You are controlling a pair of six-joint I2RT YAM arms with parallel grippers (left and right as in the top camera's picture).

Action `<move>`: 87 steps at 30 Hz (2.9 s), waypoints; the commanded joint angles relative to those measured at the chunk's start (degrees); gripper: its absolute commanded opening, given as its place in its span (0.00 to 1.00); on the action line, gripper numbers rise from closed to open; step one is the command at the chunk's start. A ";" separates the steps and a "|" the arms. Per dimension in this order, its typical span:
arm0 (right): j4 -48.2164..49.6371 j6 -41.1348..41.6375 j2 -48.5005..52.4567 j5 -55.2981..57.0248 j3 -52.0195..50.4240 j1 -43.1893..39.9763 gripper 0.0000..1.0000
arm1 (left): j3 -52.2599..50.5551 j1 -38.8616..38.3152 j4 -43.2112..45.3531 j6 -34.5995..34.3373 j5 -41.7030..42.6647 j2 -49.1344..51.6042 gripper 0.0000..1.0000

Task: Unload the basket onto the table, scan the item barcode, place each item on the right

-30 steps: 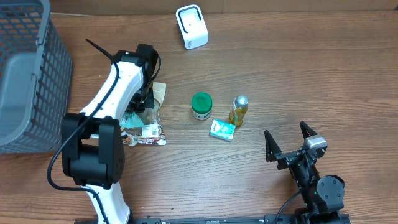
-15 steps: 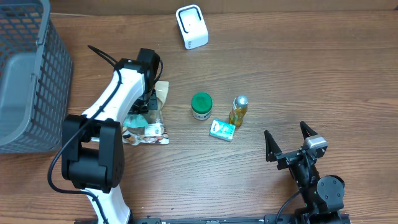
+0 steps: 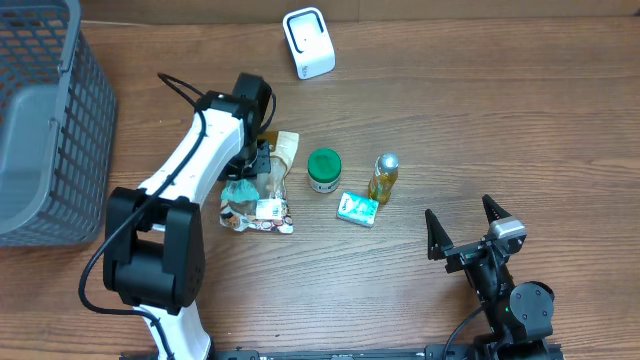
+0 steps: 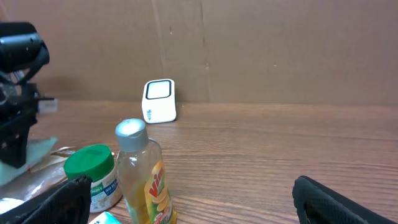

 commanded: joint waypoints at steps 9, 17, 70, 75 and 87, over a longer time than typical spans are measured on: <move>0.22 -0.24 -0.46 0.52 -0.61 -0.17 1.00 | 2.10 -2.43 2.58 0.11 1.66 -1.51 0.08; 0.22 -0.24 -0.46 0.52 -0.61 -0.17 1.00 | 2.08 -3.02 -0.13 0.13 -0.44 1.46 0.12; 0.22 -0.24 -0.46 0.52 -0.61 -0.17 1.00 | 17.53 21.11 -9.90 7.65 2.93 0.46 1.00; 1.09 -0.22 -0.46 0.48 -0.61 -0.15 1.00 | 17.53 21.11 -9.90 7.65 2.93 0.46 1.00; 7.63 2.84 -0.46 -3.23 -0.57 -0.15 1.00 | 17.53 21.11 -9.90 7.65 2.91 0.46 1.00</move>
